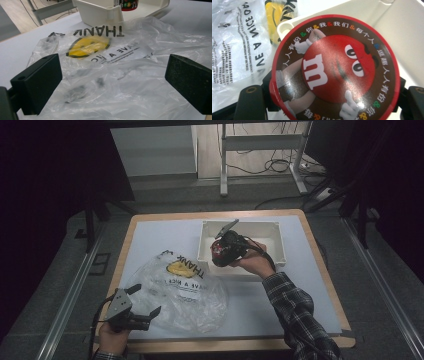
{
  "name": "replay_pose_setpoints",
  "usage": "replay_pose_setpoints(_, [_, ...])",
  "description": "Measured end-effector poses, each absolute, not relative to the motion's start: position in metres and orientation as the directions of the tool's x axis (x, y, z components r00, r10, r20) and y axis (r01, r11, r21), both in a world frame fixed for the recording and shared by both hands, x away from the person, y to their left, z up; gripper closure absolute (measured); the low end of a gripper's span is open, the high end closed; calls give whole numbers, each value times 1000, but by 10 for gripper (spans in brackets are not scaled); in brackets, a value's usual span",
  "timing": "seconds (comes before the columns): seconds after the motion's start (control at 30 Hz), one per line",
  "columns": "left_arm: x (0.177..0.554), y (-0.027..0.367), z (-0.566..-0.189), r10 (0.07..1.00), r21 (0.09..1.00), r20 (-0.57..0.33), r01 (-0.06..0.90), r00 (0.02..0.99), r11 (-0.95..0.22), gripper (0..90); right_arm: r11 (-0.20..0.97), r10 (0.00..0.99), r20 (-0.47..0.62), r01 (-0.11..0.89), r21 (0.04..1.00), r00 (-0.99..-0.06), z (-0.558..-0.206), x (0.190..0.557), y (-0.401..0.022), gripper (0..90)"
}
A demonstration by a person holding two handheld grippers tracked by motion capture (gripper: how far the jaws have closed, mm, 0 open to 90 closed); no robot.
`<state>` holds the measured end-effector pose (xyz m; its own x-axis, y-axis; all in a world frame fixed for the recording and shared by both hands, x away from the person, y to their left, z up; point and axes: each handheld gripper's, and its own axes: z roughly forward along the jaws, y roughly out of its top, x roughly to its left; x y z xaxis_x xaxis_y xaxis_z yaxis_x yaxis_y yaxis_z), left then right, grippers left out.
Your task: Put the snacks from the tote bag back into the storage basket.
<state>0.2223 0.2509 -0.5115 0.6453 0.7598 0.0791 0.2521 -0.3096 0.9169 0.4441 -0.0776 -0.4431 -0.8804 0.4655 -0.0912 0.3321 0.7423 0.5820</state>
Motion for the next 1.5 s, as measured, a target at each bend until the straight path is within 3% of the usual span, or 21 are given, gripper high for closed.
replay_pose_setpoints(1.5, [222,251,-511,761,920,78,248,644,-304,10,759,417,-100,286,585,-904,-465,487,-55,257])
